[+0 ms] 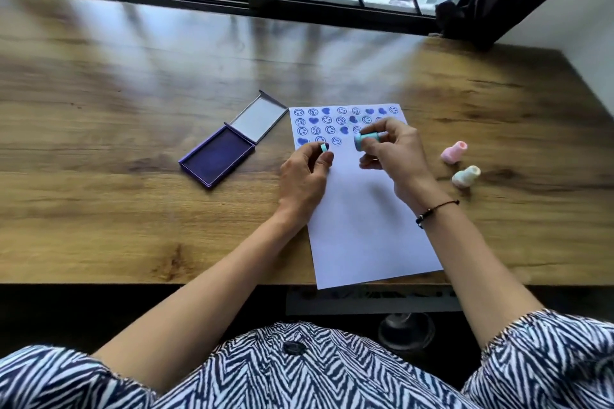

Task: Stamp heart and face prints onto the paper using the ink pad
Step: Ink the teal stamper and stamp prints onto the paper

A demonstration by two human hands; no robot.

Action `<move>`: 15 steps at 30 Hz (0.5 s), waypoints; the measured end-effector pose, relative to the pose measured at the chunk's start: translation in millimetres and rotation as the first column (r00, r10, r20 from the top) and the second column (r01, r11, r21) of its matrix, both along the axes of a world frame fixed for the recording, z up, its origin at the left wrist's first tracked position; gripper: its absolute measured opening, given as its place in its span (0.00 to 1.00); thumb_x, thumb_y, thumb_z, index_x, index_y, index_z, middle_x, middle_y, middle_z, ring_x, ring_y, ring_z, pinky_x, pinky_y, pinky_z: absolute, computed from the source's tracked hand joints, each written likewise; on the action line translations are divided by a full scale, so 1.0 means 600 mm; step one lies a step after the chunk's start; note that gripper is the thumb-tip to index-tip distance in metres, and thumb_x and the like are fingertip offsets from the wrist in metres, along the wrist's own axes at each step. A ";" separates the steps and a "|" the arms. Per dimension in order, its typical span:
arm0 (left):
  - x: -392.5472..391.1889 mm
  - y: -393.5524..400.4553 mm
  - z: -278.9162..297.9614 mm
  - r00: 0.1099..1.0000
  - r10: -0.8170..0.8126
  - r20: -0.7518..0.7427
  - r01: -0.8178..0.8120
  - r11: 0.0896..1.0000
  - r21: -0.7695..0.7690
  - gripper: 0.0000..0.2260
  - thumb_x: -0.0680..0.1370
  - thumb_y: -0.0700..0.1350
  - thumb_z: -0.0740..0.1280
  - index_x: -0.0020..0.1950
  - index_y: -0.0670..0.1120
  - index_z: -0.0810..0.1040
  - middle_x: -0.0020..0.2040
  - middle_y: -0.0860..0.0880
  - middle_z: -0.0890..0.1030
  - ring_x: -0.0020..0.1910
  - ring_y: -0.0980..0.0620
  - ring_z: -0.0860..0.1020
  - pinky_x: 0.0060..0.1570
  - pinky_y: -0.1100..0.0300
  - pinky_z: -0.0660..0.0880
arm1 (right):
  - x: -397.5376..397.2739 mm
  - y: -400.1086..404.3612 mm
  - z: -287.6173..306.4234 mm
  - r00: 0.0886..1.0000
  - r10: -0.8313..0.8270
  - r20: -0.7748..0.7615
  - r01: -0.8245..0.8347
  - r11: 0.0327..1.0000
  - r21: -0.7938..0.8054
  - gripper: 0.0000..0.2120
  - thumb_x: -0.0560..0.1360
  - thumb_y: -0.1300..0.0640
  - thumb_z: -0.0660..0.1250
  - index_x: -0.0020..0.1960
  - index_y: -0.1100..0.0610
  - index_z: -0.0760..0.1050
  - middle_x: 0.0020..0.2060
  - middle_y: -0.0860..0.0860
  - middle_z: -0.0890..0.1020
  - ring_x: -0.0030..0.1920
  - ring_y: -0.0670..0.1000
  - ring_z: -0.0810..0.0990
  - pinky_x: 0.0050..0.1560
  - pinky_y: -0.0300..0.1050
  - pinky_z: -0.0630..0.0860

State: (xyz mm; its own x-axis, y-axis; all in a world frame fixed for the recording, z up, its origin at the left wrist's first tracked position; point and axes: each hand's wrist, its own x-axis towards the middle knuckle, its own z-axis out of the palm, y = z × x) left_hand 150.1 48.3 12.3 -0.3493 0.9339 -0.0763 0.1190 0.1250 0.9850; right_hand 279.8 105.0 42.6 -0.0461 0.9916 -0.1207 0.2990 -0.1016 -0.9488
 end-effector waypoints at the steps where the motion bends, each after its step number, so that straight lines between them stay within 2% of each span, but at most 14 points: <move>1: 0.000 -0.001 0.000 1.000 0.001 0.004 -0.001 1.000 0.004 0.12 0.75 0.43 0.65 0.55 0.39 0.77 0.51 0.38 0.81 0.51 0.41 0.79 0.57 0.45 0.74 | -0.002 -0.002 -0.001 1.000 0.003 0.000 -0.003 1.000 -0.004 0.10 0.68 0.66 0.68 0.36 0.51 0.75 0.31 0.51 0.77 0.23 0.46 0.76 0.31 0.42 0.79; 11: -0.001 -0.001 0.000 0.998 -0.002 0.058 0.001 1.000 0.013 0.10 0.75 0.43 0.64 0.53 0.41 0.77 0.48 0.38 0.82 0.48 0.41 0.80 0.56 0.43 0.74 | -0.016 0.000 0.002 1.000 -0.001 -0.005 0.001 1.000 -0.002 0.09 0.70 0.64 0.67 0.37 0.51 0.76 0.33 0.52 0.78 0.23 0.45 0.76 0.35 0.44 0.81; 13: -0.005 -0.001 0.005 0.990 -0.015 0.143 0.012 1.000 0.018 0.07 0.75 0.42 0.64 0.51 0.42 0.77 0.42 0.43 0.81 0.43 0.45 0.79 0.57 0.44 0.75 | -0.022 0.001 0.005 1.000 0.009 -0.001 -0.009 1.000 0.016 0.09 0.70 0.64 0.67 0.37 0.51 0.75 0.33 0.52 0.78 0.22 0.44 0.75 0.34 0.43 0.80; 15: -0.016 -0.007 0.012 0.970 0.024 0.242 -0.035 0.999 0.038 0.06 0.76 0.40 0.63 0.50 0.43 0.76 0.39 0.48 0.79 0.40 0.50 0.78 0.55 0.49 0.76 | -0.030 -0.001 0.009 0.999 0.031 0.041 -0.034 0.998 0.059 0.09 0.70 0.64 0.67 0.37 0.51 0.75 0.32 0.52 0.78 0.22 0.43 0.75 0.32 0.40 0.79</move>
